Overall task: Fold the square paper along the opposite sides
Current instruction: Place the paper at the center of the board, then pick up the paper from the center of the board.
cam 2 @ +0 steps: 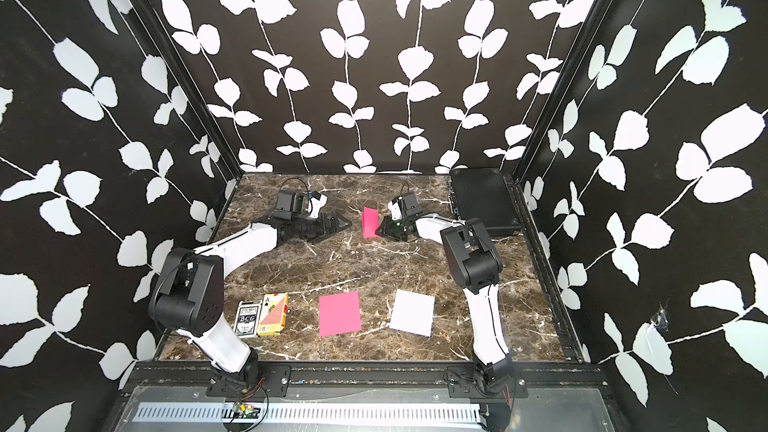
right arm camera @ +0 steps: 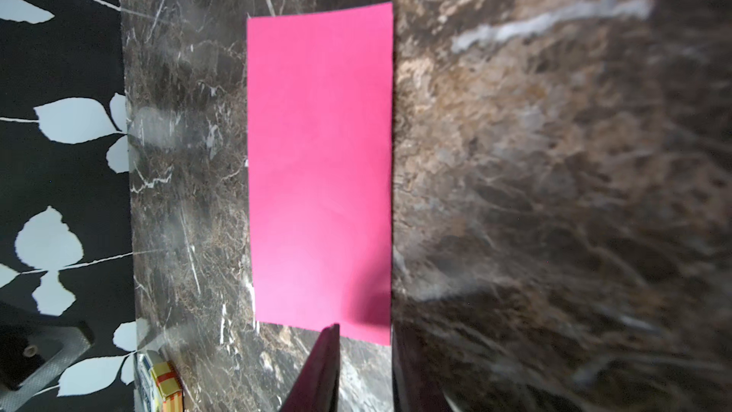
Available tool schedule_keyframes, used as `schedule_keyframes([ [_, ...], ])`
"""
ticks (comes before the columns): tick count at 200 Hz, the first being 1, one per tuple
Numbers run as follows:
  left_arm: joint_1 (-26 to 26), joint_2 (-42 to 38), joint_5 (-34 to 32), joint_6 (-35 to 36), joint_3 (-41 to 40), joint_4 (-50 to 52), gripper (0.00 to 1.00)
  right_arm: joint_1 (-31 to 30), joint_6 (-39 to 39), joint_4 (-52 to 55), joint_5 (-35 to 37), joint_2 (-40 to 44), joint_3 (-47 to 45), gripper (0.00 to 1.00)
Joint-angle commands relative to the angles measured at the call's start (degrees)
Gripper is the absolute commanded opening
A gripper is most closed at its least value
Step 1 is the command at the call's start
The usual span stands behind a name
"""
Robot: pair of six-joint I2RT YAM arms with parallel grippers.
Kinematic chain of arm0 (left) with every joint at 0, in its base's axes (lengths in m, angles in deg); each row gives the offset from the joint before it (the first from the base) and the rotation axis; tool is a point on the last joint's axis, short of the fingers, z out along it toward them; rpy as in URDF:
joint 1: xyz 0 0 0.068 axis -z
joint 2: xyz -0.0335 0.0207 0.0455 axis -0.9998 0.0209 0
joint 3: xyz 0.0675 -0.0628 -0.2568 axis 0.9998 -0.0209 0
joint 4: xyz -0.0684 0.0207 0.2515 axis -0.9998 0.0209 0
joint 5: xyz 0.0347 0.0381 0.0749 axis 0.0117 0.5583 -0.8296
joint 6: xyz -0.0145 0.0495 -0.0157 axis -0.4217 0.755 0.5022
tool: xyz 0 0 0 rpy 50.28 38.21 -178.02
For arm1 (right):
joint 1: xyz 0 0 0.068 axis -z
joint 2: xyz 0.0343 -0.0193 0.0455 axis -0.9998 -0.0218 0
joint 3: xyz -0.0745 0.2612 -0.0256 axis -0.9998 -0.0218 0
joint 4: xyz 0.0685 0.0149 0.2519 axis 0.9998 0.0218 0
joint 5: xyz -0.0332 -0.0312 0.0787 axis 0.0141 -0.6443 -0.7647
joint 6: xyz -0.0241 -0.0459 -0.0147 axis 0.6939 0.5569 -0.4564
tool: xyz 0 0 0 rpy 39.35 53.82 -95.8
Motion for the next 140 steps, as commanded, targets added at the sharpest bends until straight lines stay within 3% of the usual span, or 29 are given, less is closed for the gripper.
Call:
schedule_keyframes([
  [1, 0.0, -0.36, -0.87, 0.59, 0.76, 0.86, 0.99, -0.73, 2.76, 2.09, 3.09, 4.58, -0.76, 0.3],
  [32, 0.13, -1.81, -5.31, 0.51, -0.48, 2.32, 0.97, -4.99, 8.2, 1.64, 12.96, 17.34, -12.79, 0.38],
  [68, 0.58, -5.11, -10.24, -0.66, -5.21, 3.13, 0.92, -22.0, 15.14, 1.9, 33.11, 28.84, -26.84, 0.47],
  [96, 1.05, -7.39, -13.43, -1.64, -9.17, 2.97, 0.92, -34.25, 20.41, 1.64, 45.31, 28.08, -28.75, 0.62],
  [121, 1.14, -9.06, -14.29, -2.29, -11.33, 3.17, 0.93, -39.09, 22.99, -0.28, 50.63, 25.35, -29.85, 0.72],
  [140, 1.06, -10.23, -14.84, -2.31, -12.48, 3.52, 0.94, -40.58, 23.08, -1.34, 53.59, 23.79, -31.34, 0.73],
])
